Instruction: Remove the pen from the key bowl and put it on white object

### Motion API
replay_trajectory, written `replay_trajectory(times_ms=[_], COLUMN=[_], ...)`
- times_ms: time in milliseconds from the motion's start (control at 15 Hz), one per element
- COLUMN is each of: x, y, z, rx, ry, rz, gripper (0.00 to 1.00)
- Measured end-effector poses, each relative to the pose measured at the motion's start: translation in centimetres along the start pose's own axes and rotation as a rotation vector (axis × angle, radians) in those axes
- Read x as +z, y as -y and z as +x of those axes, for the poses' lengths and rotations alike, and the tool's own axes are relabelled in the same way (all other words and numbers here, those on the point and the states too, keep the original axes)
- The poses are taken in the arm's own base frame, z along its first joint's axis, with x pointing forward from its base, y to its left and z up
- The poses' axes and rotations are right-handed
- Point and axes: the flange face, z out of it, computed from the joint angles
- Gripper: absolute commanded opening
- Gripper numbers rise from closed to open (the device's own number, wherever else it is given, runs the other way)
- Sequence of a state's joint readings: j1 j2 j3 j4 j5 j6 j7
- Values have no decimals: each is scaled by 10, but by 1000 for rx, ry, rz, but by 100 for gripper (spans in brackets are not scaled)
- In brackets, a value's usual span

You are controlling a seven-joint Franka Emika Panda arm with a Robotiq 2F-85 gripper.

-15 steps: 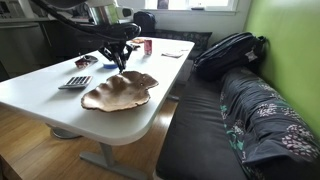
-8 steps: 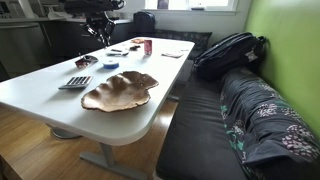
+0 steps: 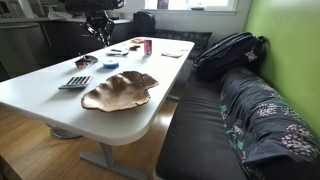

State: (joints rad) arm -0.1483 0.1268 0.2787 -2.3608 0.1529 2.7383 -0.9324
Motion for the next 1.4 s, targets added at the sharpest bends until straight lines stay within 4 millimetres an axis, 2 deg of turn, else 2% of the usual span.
replay_trajectory(times_ms=[133,333,600,800,933,1133,1400], x=[5,21,58,94,118,151,175], y=[4,13,35,47,48,42,29], z=[20,67,130,168,185,195,200], rx=[32,97,147,161,171,180,197], ry=[7,21,118,167,176,195,242], rz=[-12,-35,-32,-19,-9,6,16], gripper=[3,3,3,3,3,3,3])
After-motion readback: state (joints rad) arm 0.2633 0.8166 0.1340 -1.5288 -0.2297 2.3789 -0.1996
